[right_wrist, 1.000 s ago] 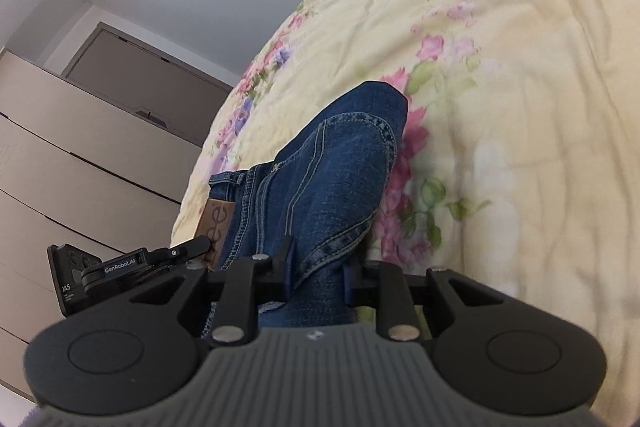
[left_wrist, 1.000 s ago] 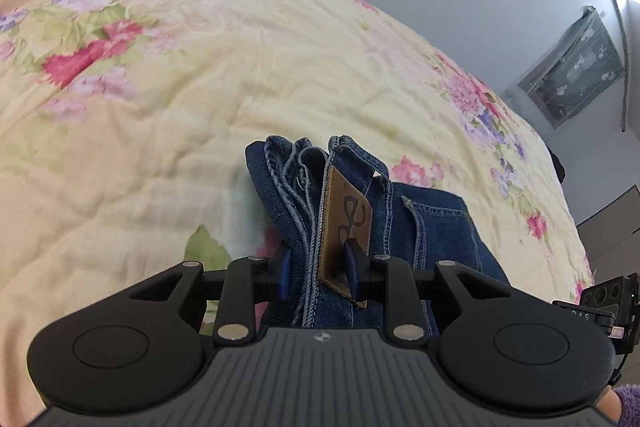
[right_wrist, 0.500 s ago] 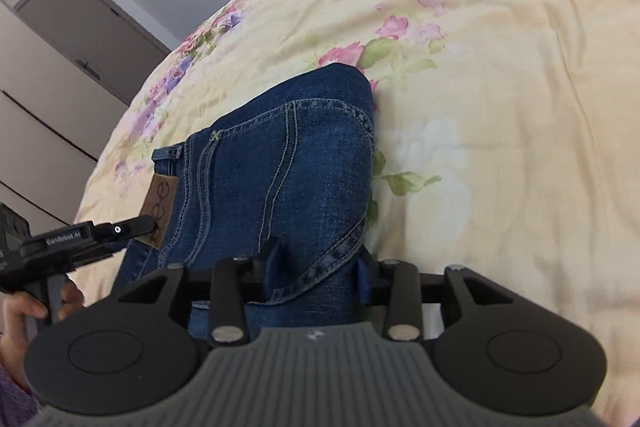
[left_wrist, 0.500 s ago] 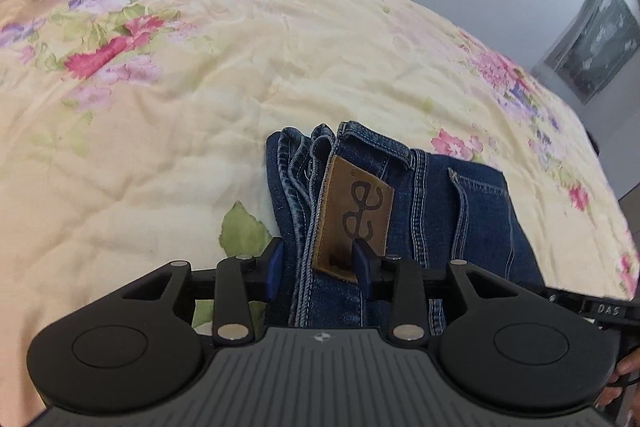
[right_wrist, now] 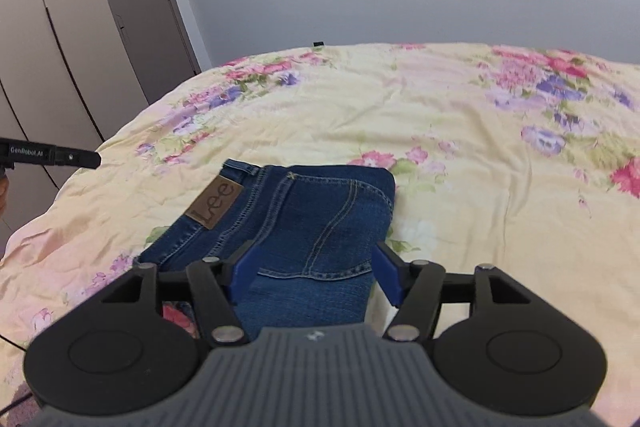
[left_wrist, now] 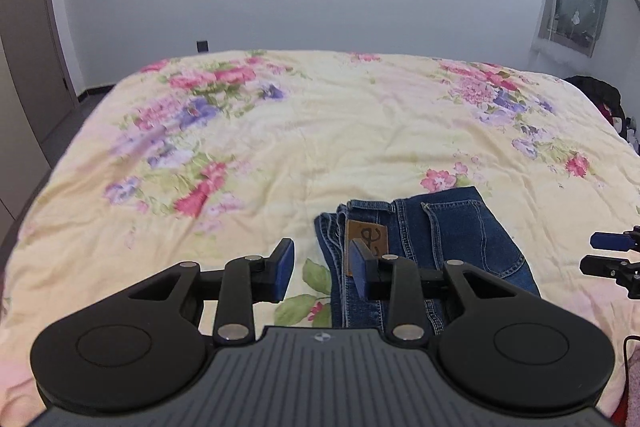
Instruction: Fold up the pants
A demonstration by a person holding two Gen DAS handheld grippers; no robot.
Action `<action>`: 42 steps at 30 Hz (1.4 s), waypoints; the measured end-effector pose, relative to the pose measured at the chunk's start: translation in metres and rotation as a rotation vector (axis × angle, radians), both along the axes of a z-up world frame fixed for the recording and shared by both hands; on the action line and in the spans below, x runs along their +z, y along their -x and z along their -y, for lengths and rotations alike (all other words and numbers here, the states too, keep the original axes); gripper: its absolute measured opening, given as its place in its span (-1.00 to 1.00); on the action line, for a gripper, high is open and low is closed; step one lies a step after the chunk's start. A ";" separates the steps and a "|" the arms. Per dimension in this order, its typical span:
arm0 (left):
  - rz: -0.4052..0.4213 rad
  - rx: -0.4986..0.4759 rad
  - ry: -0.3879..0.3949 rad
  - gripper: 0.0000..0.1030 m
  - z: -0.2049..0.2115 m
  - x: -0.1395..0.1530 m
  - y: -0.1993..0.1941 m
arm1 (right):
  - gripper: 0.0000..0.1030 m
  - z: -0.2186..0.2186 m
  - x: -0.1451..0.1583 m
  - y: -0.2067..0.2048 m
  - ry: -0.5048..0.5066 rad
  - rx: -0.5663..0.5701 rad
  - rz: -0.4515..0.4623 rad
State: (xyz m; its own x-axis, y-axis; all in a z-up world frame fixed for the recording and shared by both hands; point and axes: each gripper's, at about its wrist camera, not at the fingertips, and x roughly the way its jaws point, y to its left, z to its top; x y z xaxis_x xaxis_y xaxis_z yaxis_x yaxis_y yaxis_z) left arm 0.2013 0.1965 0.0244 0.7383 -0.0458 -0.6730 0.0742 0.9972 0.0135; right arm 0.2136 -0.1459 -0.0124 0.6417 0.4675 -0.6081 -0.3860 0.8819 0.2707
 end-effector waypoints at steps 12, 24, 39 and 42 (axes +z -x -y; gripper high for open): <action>0.130 0.006 -0.129 0.57 0.034 0.027 0.120 | 0.57 -0.024 0.037 0.122 0.038 -0.069 0.141; 0.105 0.138 -0.142 0.67 0.113 -0.064 0.153 | 0.57 -0.038 0.003 0.180 0.107 -0.116 0.075; 0.055 0.167 -0.134 0.67 0.135 -0.073 0.167 | 0.57 -0.030 0.000 0.193 0.101 -0.117 0.096; 0.054 0.163 -0.135 0.67 0.137 -0.073 0.168 | 0.57 -0.029 0.001 0.195 0.098 -0.119 0.102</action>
